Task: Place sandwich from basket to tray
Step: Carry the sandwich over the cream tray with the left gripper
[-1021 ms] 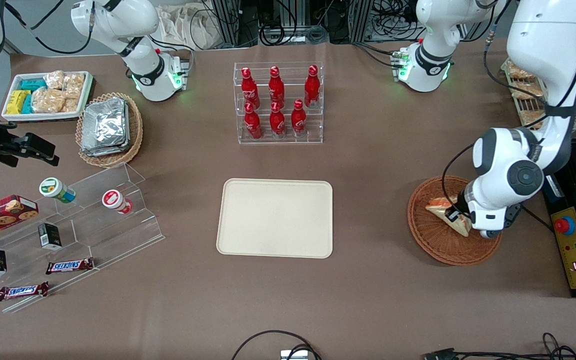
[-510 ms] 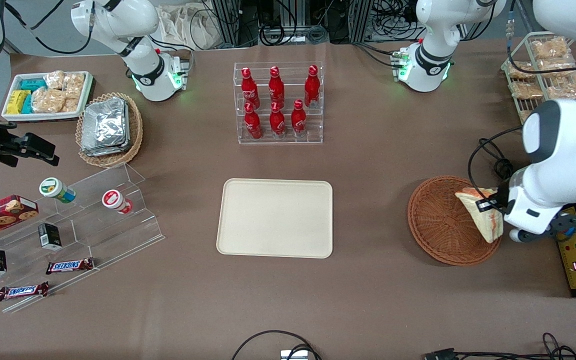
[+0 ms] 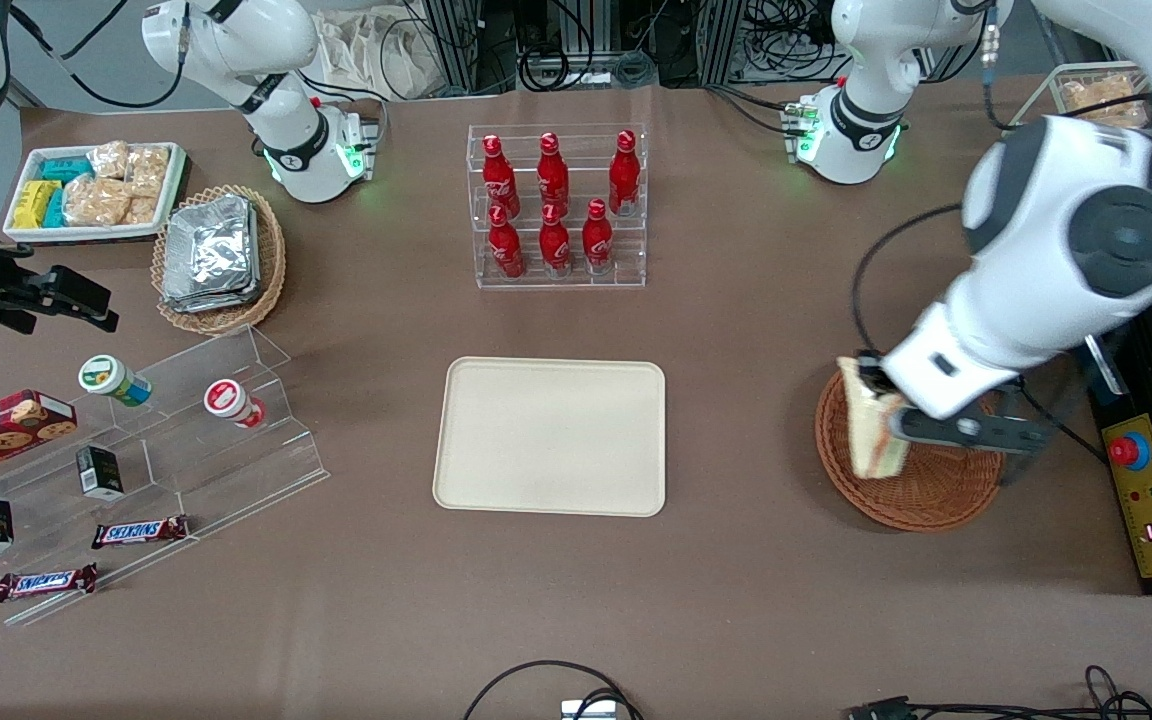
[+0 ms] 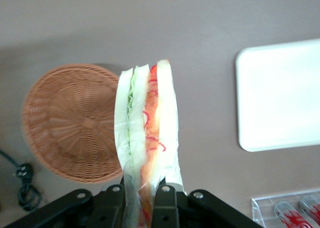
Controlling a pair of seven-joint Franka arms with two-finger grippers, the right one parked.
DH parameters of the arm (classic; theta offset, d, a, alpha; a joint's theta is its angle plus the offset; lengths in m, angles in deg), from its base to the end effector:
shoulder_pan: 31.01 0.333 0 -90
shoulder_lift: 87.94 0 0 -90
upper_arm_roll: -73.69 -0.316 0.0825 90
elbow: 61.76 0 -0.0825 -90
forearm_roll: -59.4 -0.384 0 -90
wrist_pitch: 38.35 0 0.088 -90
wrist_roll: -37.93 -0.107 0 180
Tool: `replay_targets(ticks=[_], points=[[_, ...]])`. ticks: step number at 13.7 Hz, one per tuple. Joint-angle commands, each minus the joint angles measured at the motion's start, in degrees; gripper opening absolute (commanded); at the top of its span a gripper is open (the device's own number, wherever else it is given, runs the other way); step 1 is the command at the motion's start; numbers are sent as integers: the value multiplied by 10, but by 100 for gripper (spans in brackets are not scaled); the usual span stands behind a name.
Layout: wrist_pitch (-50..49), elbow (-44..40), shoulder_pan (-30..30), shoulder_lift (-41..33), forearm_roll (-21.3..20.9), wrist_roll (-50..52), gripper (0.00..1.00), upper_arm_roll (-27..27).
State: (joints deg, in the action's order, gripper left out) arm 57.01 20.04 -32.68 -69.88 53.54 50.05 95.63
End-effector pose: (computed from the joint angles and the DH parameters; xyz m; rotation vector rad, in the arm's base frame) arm 0.6071 -0.2182 0.5218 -3.1218 0.3118 0.0909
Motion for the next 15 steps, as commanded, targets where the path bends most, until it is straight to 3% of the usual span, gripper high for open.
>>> replay_targets(ticks=[1,8,15], points=[[7,-26,-74,37,-7,96,0,-1],[141,-23,-163,156,-87,171,0,-1],[237,-22,-199,250,-108,215,0,-4]])
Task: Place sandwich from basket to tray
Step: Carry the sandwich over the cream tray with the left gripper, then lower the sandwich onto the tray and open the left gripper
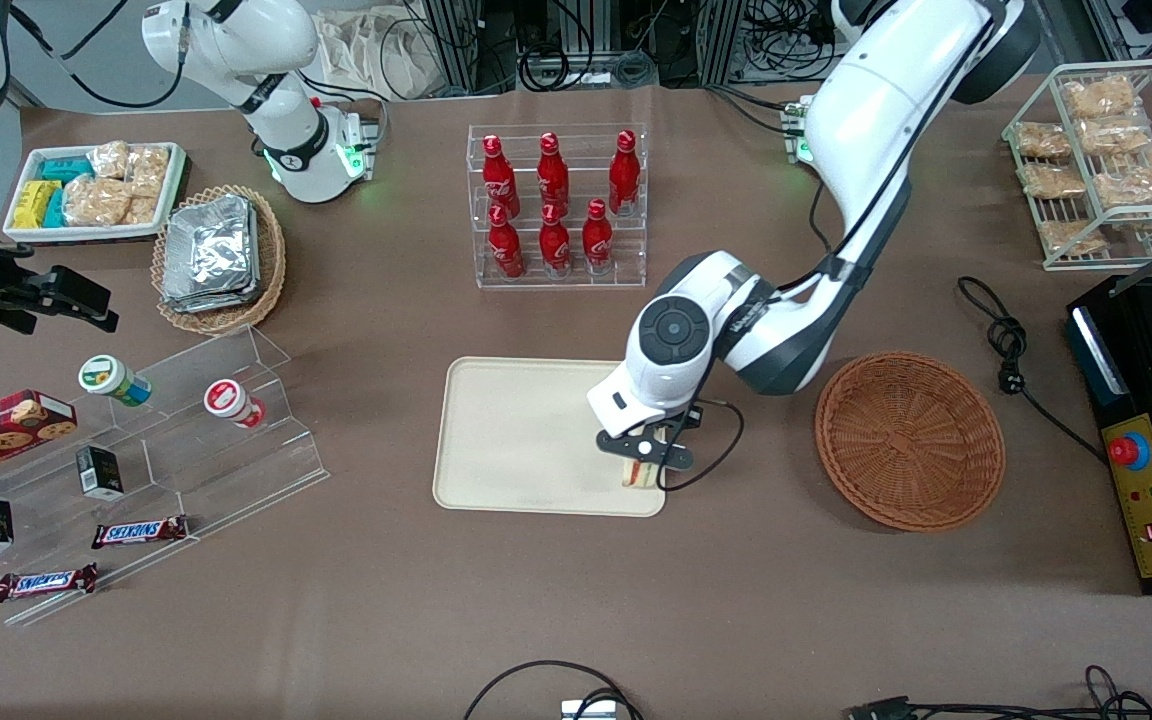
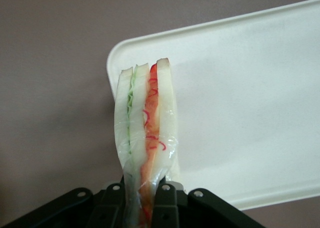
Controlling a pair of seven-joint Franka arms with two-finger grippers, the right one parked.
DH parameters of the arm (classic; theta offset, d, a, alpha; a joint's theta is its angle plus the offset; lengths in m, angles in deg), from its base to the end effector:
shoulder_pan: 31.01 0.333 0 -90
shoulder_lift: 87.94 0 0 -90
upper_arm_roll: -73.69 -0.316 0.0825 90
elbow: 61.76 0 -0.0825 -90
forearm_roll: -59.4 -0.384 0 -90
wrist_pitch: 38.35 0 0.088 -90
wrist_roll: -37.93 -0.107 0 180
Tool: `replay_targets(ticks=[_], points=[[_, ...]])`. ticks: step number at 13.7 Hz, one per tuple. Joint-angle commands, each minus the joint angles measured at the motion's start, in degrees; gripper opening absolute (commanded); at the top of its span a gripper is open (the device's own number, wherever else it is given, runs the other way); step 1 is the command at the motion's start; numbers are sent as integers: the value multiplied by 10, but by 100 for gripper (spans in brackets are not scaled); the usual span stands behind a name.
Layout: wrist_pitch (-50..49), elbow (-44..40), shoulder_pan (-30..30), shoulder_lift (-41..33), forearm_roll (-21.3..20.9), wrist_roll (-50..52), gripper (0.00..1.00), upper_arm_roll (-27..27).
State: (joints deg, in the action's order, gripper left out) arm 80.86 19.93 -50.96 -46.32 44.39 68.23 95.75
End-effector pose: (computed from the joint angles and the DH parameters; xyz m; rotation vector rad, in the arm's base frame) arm 0.5782 -0.4308 0.2861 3.1055 -0.3873 -0.0439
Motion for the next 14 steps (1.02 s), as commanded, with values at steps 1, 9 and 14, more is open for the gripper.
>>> replay_targets(ticks=[1,9,14], points=[[5,-21,-25,22,-34,46,0,-5],[37,-18,-25,54,-77,101,52,-6],[37,-19,-18,47,-76,111,100,-5]])
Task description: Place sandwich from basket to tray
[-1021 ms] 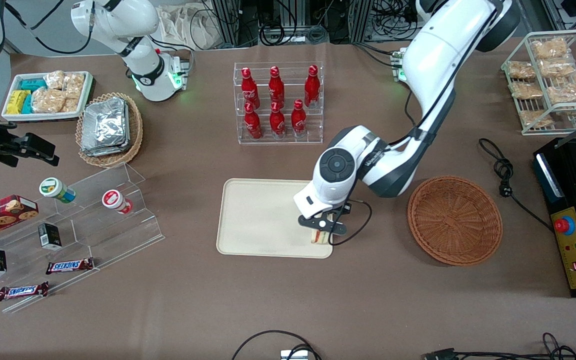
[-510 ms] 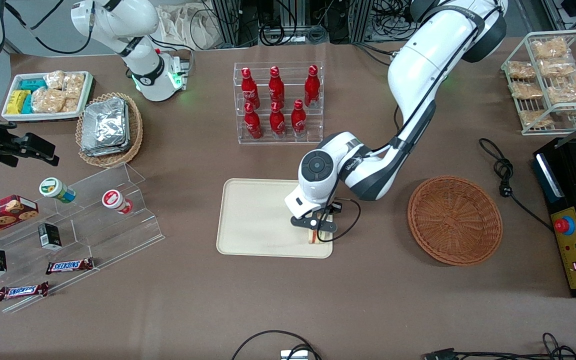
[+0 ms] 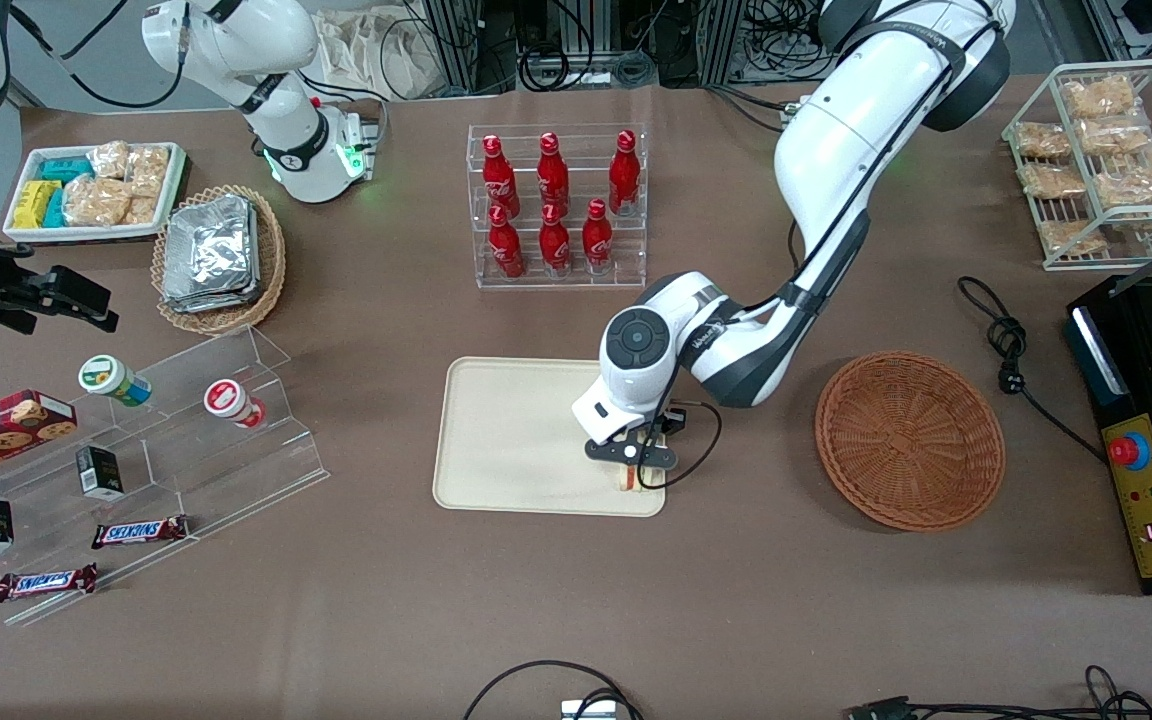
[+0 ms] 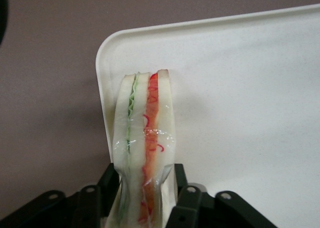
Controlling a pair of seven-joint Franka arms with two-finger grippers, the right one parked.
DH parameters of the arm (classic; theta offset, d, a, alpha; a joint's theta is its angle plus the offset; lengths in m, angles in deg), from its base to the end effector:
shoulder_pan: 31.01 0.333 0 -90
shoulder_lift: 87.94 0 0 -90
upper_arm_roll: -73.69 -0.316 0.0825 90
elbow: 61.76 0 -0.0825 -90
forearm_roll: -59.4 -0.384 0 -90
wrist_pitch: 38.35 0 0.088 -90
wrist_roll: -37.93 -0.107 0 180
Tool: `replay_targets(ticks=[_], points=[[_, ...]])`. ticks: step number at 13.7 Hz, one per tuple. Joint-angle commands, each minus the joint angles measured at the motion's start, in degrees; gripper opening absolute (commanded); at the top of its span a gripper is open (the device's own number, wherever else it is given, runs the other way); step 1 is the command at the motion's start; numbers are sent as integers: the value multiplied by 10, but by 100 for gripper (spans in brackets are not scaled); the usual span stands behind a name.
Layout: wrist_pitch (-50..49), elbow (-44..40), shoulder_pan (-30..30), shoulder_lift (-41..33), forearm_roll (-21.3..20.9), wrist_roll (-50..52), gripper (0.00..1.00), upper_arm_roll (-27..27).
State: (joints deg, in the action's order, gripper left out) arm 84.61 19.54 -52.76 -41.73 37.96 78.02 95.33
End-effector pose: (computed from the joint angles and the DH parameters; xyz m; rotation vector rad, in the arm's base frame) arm 0.5720 -0.4456 0.2381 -3.0908 0.2495 -0.0231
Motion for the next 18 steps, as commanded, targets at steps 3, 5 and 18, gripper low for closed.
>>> replay_targets(ticks=[3,5,18], points=[[-6,-17,16,-27,-2,14,100,0],[-18,-18,16,-62,-2,14,100,-1],[-256,65,286,-341,112,-194,100,2]])
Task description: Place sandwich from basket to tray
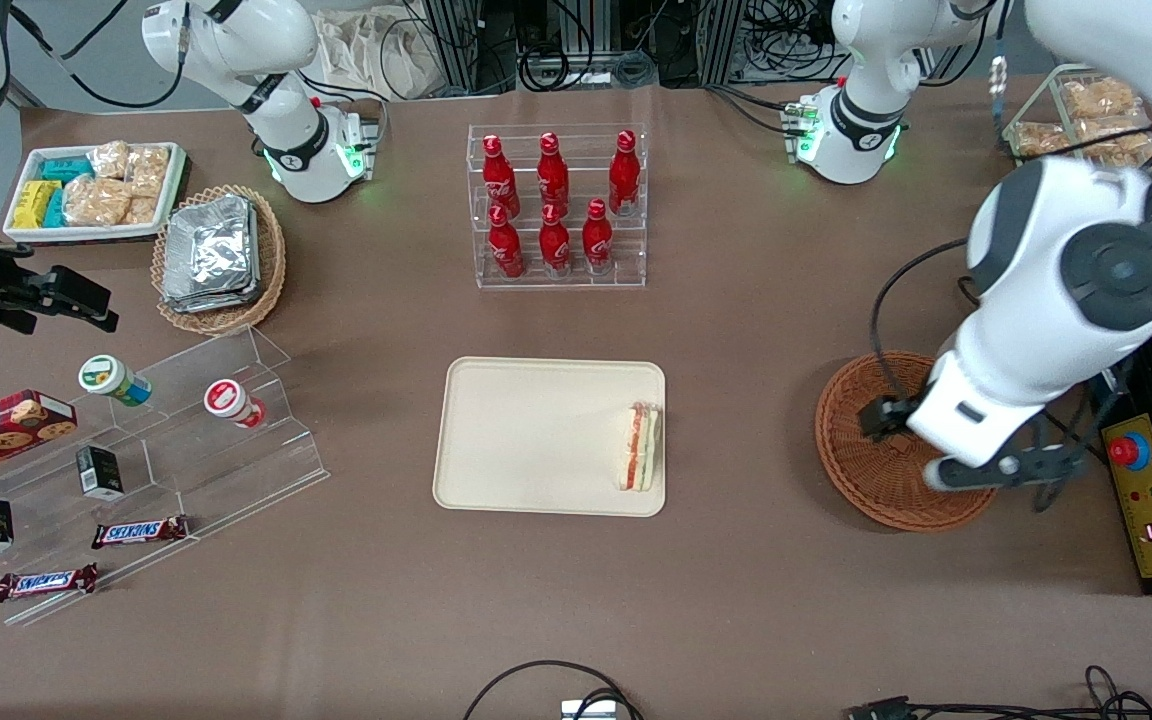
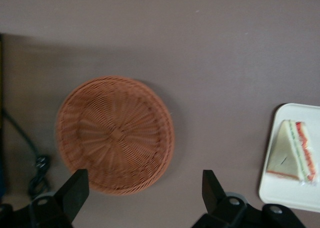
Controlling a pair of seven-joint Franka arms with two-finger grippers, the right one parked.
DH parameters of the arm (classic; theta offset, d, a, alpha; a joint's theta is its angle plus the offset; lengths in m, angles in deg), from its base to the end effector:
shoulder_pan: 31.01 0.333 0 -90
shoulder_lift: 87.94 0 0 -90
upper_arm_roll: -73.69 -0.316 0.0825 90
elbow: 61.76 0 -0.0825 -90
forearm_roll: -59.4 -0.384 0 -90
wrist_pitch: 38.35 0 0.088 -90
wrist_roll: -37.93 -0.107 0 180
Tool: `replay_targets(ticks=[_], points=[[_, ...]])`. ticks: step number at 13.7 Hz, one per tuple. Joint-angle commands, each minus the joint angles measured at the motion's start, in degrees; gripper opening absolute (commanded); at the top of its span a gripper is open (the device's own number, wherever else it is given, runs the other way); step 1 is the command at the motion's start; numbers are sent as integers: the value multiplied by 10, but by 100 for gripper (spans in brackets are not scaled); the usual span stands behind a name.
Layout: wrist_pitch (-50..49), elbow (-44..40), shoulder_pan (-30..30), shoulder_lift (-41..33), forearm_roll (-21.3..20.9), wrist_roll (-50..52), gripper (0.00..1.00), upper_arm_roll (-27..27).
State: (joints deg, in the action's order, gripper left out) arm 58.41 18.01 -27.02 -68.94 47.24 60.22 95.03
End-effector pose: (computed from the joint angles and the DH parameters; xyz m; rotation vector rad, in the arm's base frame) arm 0.6395 -0.1411 0.5301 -3.0485 -0.1184 -0.0288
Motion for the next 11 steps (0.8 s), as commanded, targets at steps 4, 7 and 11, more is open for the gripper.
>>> replay_targets(ticks=[4,7,11], points=[[23,143,56,-133,80,-39,100,3],[18,143,58,-145,79,-42,100,3],[18,136,68,-141,89,-71,100,2]])
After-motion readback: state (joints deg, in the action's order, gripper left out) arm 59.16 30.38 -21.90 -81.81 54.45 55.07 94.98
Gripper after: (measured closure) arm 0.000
